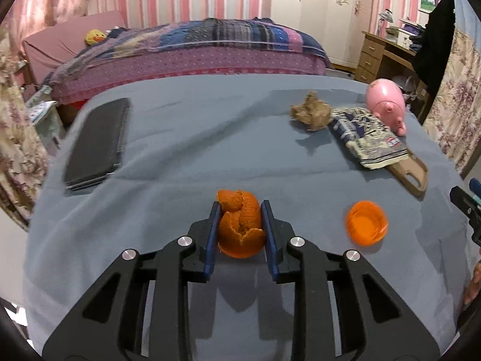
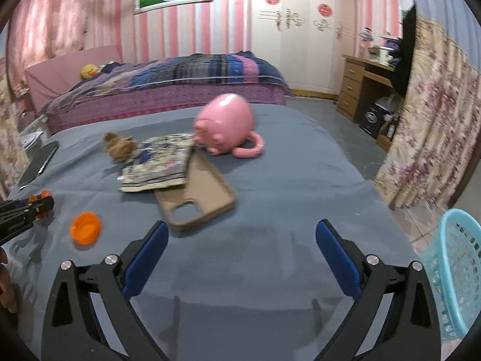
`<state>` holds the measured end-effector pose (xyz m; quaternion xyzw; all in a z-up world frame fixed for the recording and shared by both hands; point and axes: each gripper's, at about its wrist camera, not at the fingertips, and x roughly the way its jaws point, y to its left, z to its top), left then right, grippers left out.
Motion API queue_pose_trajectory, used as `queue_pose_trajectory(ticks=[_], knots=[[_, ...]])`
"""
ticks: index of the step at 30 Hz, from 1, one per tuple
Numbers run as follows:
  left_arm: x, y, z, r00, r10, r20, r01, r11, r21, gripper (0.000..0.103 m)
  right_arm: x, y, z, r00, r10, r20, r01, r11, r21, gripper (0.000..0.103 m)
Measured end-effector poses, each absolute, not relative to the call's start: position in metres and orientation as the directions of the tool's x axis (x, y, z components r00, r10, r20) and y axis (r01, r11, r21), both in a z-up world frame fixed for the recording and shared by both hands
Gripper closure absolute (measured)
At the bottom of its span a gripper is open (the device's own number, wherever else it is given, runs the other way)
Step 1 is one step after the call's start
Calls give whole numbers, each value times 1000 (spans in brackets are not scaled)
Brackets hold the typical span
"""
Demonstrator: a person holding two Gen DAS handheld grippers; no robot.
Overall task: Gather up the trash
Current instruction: 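Grasp the orange bottle cap with the right tool while the left tool holds the peel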
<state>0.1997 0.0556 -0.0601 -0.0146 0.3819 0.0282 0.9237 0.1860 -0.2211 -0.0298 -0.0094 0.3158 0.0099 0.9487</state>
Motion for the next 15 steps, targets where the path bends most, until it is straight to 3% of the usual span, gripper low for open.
queue_pose_trajectory(ticks=[6,15], knots=[[177,91,-60,707,114,-697,-130,991,31,78,185,-176,-32,790,100,-605,-129,992,-4,7],[167,128,-61,702,142,-698,-209,978,-12,78,188,-122,-35,763,182,-620,-233,972,-2,8]])
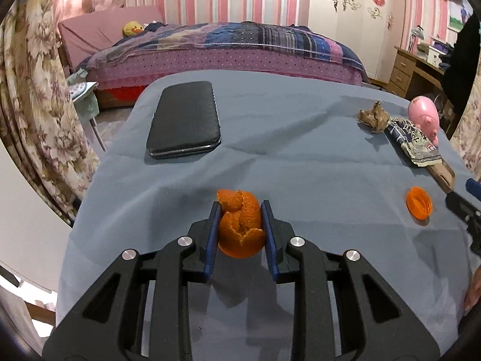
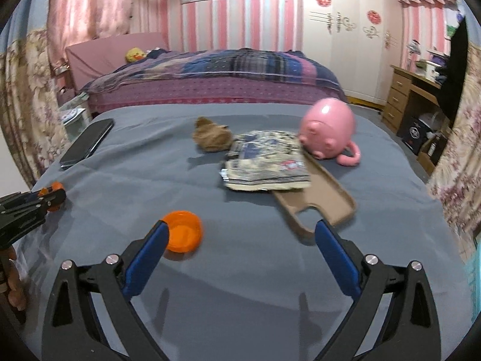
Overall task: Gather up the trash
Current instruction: 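Grasp the orange bottle cap with the right tool while the left tool holds the peel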
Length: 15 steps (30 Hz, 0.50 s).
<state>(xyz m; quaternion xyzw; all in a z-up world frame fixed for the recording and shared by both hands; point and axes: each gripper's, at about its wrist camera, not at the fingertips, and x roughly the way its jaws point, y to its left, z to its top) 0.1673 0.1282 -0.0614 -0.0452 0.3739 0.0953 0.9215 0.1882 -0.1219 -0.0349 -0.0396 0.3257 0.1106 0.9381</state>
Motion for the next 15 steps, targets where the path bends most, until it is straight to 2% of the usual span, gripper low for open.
queue_pose_trajectory(ticks=[8,14,15], knots=[[169,126,-64,702,141,-698,-199,980,-3,78,200,-96,-44,708,196,-679,-285,958,-20,27],[170,127,-65,701,138,-700,-200,980,-7,78,204,-86,-47,689,232,-686,-319,948,0,34],[170,127,-65,701,138,-700,-199,980,-6,78,205,-83,-48,685,238,-689,-327,945,2,38]])
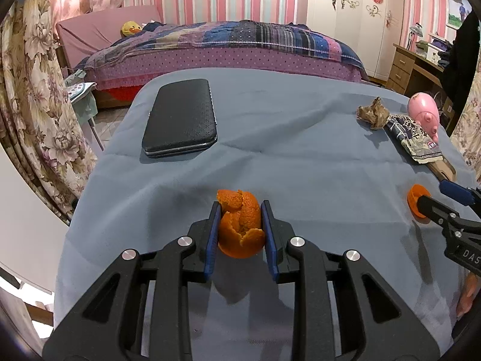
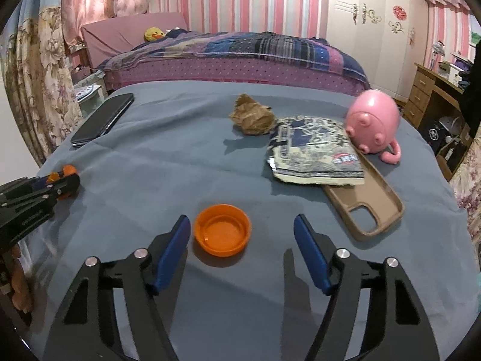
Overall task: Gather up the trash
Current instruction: 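Grasp the orange bottle cap with the right tool while the left tool holds the peel, then carry the peel and bottle cap in both tools over the blue basket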
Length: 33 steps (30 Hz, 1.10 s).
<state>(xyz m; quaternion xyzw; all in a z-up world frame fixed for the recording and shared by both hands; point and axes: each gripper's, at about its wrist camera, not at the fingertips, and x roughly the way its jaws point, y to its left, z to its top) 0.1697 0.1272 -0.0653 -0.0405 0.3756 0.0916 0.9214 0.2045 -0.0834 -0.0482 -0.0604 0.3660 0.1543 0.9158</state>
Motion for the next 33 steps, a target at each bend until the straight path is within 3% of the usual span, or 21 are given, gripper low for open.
queue_pose_trajectory(ticks=[1,3,11,18,23,33], knots=[[170,128,-66,701,138,-700,-199,980,-6,78,205,-82,-49,680,242,-693,-333,943,2,41],[170,128,-66,698,136,-703,-200,980,-9,78,207,-75,-53,658,245,-712,-356,934,-8,63],[171,125,-67,692,144,-707,-200,980,4,78,199,-85,-46,679,280,-679,-357,934,27,63],[167,116,-61,703,180,-688,-220,975,30,78,185,-135,-28,729,227,-645,-302,953,-5,63],[164,86,-53,718,117,-686,-170,985,-11,78,172,-198,-9,775,164,-610,-221,975,-18,63],[169,-76,-16,785,-116,-609,123,992,-30,78,128,-335,16,838,-14,-545,1,1000,-24,63]])
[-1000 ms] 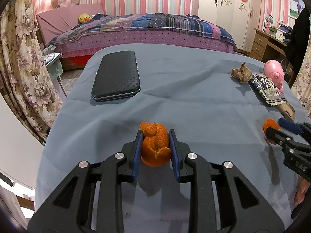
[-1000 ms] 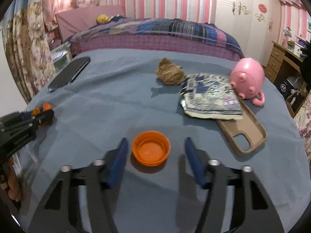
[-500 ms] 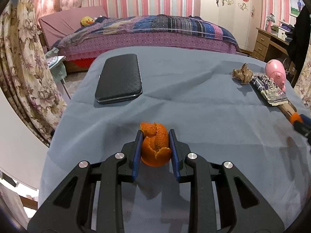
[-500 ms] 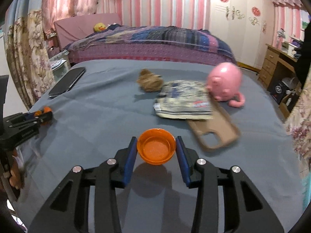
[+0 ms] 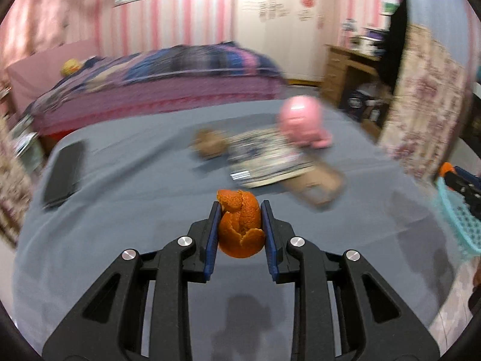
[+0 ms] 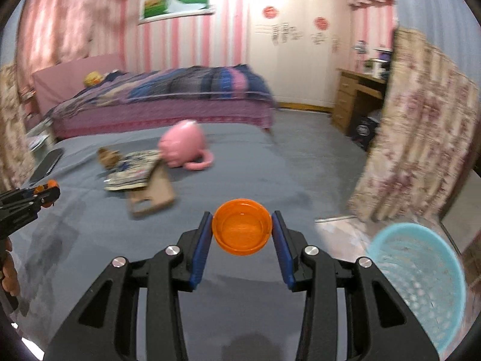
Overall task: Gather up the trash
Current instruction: 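Carry the peel and bottle cap in both tools over the blue basket, then open the left tool over the basket while the right tool releases the cap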
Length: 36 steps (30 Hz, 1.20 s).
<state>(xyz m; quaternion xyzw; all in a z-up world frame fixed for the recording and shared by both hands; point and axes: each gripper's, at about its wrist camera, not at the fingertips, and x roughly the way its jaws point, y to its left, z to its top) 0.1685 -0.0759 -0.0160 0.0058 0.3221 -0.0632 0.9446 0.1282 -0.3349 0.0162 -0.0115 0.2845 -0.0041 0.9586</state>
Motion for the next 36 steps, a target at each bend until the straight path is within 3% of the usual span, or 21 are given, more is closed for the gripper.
queue_pose_trajectory(ticks=[15,32,35,36], knots=[[167,-301,-10,703,-395,-591,484,875,-10,78,64,-509,20,815,-315,-486,347,938,-26,63],[149,-453,-42,574,-535,-620,676,737,-10,78,29,-594,-17,749,-403,-525,499,866,46,63],[152,-462,-42,567,-540,-622,684,729,-8,74,26,-600,-19,748,-410,-521,511,858,58,63],[152,-464,-41,568,-541,-620,684,729,-9,64,25,-602,-20,749,-411,-520,514,856,63,63]])
